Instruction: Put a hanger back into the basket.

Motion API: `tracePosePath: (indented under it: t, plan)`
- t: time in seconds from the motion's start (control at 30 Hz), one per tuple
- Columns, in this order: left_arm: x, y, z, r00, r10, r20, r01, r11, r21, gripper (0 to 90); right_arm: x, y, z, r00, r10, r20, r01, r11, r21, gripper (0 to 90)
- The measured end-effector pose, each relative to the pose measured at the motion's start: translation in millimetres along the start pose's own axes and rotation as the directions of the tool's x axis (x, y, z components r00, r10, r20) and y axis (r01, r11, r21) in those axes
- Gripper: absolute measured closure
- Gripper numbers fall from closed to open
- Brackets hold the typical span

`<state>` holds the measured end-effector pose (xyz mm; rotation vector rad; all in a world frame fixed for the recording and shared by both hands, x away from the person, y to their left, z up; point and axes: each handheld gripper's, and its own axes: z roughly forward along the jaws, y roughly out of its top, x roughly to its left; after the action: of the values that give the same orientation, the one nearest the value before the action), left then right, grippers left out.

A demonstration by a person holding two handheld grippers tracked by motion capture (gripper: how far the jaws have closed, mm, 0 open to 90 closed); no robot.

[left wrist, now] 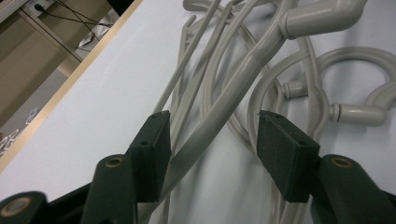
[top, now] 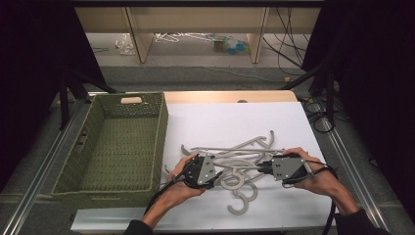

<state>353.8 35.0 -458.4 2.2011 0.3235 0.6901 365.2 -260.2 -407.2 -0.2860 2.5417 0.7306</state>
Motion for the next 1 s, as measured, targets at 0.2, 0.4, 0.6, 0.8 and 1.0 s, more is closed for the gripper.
tracePosePath:
  t: [0.2, 0.4, 0.6, 0.8, 1.0]
  plan:
    - [-1.7, 7.0, 9.3, 0.9973, 0.067, 0.028, -0.068, 0.9976, 0.011, 50.7, 0.7, 0.5, 0.0, 1.0, 0.006, 0.001, -0.006, 1.0, 0.003, 81.4]
    - [4.5, 8.1, 13.6, 0.9941, 0.102, 0.037, -0.102, 0.9947, 0.005, 64.6, -4.0, 1.0, 3.5, 0.998, -0.063, -0.009, 0.062, 0.997, -0.034, 81.3]
    - [7.2, 10.7, 11.4, 0.9769, 0.209, 0.042, -0.21, 0.9778, 0.002, 70.2, -4.0, -1.0, 2.5, 0.9992, -0.038, 0.012, 0.038, 0.998, -0.04, 80.7]
    - [9.4, 14.8, 10.7, 0.9501, 0.309, 0.046, -0.309, 0.9509, 0.011, 74.4, -8.8, -3.7, 2.2, 0.997, 0.003, 0.077, 0.002, 0.998, -0.06, 71.3]
    - [20.8, 24.0, 7.8, 0.9279, 0.373, 0.001, -0.372, 0.9273, 0.038, 79.1, -10.2, -3.4, -1.1, 0.9759, 0.15, 0.158, -0.142, 0.988, -0.059, 54.2]
